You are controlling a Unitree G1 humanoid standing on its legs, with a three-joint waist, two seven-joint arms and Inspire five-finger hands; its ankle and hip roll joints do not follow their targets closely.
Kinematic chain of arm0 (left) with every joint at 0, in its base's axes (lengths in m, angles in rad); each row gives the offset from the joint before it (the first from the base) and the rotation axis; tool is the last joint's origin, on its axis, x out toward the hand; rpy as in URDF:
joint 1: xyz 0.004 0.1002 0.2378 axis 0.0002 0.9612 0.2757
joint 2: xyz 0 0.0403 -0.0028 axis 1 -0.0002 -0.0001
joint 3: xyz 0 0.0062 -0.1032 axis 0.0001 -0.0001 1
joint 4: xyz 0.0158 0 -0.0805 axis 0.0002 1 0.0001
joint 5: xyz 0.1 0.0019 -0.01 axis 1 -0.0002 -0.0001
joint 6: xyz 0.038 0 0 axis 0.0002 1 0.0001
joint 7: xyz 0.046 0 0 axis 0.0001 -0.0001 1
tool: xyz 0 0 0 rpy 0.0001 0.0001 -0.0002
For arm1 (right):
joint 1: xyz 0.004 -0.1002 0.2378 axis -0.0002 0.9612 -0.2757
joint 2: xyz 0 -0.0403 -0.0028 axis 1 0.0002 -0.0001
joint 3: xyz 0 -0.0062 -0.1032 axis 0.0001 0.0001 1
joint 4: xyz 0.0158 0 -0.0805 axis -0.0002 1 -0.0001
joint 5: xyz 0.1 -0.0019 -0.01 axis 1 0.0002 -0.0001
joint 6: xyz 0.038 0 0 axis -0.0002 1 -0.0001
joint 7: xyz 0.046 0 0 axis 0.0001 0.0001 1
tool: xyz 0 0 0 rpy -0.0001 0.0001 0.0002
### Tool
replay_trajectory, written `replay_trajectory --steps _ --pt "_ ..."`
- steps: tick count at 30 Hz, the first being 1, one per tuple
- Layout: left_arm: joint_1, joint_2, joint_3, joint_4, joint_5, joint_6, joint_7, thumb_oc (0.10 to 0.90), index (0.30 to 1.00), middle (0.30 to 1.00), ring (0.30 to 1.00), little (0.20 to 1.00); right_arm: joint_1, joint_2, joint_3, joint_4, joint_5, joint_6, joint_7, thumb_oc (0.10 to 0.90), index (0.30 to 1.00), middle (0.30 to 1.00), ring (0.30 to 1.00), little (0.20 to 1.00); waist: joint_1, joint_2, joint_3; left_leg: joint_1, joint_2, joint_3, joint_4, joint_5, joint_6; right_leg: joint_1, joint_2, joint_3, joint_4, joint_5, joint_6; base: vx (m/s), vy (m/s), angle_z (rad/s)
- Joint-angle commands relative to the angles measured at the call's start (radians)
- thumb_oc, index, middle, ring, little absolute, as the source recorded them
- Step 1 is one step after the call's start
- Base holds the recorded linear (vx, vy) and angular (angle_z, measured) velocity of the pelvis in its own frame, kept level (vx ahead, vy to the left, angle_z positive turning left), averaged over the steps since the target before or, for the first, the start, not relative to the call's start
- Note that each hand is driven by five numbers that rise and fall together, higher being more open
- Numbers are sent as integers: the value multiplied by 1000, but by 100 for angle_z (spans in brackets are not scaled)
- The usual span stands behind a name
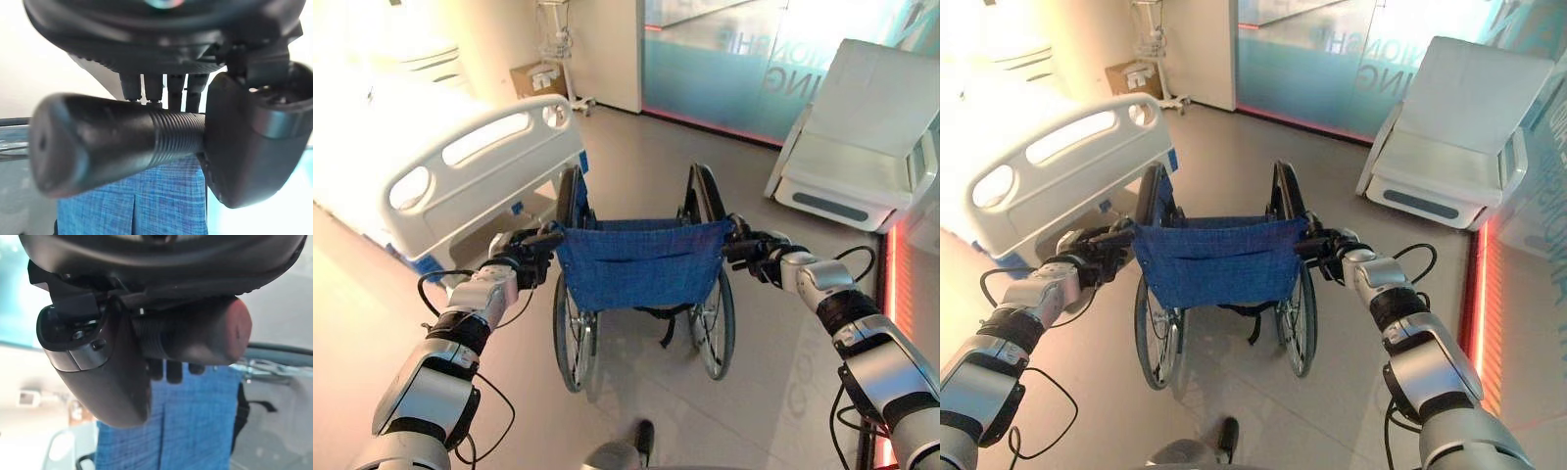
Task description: Push the wheelchair next to the bed
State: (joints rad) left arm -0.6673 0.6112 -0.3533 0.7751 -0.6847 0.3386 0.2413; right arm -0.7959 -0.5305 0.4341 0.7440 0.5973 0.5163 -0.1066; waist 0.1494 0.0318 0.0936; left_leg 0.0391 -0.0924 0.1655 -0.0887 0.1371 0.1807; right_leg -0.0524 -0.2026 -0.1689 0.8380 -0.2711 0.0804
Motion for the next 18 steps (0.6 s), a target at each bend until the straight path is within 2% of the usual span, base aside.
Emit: replay_trajectory --steps 1,2,4,5,6,7,9,10,11,13,15,17,18 --pt "-157 -81 -18 53 32 -53 -85 400 300 300 300 300 18 63 -30 -72 43 -97 35 400 300 300 300 300 -92 -44 -41 -72 -15 -38 98 -38 -138 98 32 -28 -432 340 -7 294 37 72" --pt "-156 -84 -14 42 37 -57 -75 400 300 300 300 300 26 64 -33 -93 41 -89 28 400 300 300 300 300 -110 -40 -32 -34 -11 -35 93 -52 -144 60 55 -40 -503 330 -11 247 33 72" --pt "-152 -85 -12 31 43 -61 -65 400 300 300 300 300 33 58 -31 -108 46 -85 24 400 300 300 300 300 -121 -37 -26 -12 -8 -35 90 -63 -148 37 70 -44 -544 328 -13 191 17 58" --pt "-147 -83 -10 9 50 -61 -53 400 300 300 300 300 46 45 -27 -135 49 -78 24 400 300 300 300 300 -145 -45 -14 16 -14 -31 88 -85 -151 -14 102 -38 -638 343 -3 305 -3 41" --pt "-148 -81 -12 -4 55 -61 -48 400 300 300 300 300 54 31 -23 -149 60 -74 24 400 300 300 300 300 -167 -51 -4 42 -24 -37 86 -111 -150 -58 128 -30 -704 378 10 403 -34 25" --pt "-154 -82 -17 -7 65 -61 -50 400 300 300 300 300 57 24 -23 -148 60 -75 26 400 300 300 300 300 -188 -61 4 65 -44 -50 87 -141 -146 -105 146 -24 -762 440 27 371 -35 10" --pt "-166 -83 -19 3 73 -61 -60 400 300 300 300 300 53 19 -25 -140 63 -72 29 400 300 300 300 300 -203 -69 10 84 -59 -66 93 -168 -142 -131 157 -25 -811 489 38 351 -41 28" --pt "-181 -80 -27 14 78 -60 -71 400 300 300 300 300 47 20 -27 -131 63 -68 35 400 300 300 300 300 -218 -79 14 107 -77 -83 108 -204 -138 -164 168 -37 -895 540 50 616 -91 88" --pt "-199 -76 -33 30 84 -57 -89 400 300 300 300 300 41 29 -32 -119 57 -57 38 400 300 300 300 300 -229 -84 18 134 -88 -103 131 -245 -131 -190 173 -55 -919 560 55 727 -118 107" --pt "-206 -74 -39 43 93 -59 -106 400 300 300 300 300 49 35 -33 -114 53 -57 40 400 300 300 300 300 -241 -86 15 160 -96 -121 154 -282 -126 -208 186 -59 -920 570 51 513 -104 78" --pt "-221 -87 -46 71 100 -71 -123 400 300 300 300 300 72 31 -42 -102 41 -71 56 400 300 300 300 300 -258 -80 -2 168 -103 -141 204 -317 -120 -185 195 -32 -916 552 23 497 -138 67" --pt "-227 -99 -43 83 100 -67 -128 400 300 300 300 300 85 30 -46 -89 39 -78 65 400 300 300 300 300 -268 -68 -21 175 -94 -138 279 -292 -140 -163 199 -42 -887 521 -4 433 -144 55" --pt "-220 -101 -39 86 91 -68 -115 400 300 300 300 300 96 36 -33 -94 39 -79 70 400 300 300 300 300 -278 -50 -43 168 -68 -126 422 -152 -204 -132 212 -48 -863 483 -43 326 -132 30"
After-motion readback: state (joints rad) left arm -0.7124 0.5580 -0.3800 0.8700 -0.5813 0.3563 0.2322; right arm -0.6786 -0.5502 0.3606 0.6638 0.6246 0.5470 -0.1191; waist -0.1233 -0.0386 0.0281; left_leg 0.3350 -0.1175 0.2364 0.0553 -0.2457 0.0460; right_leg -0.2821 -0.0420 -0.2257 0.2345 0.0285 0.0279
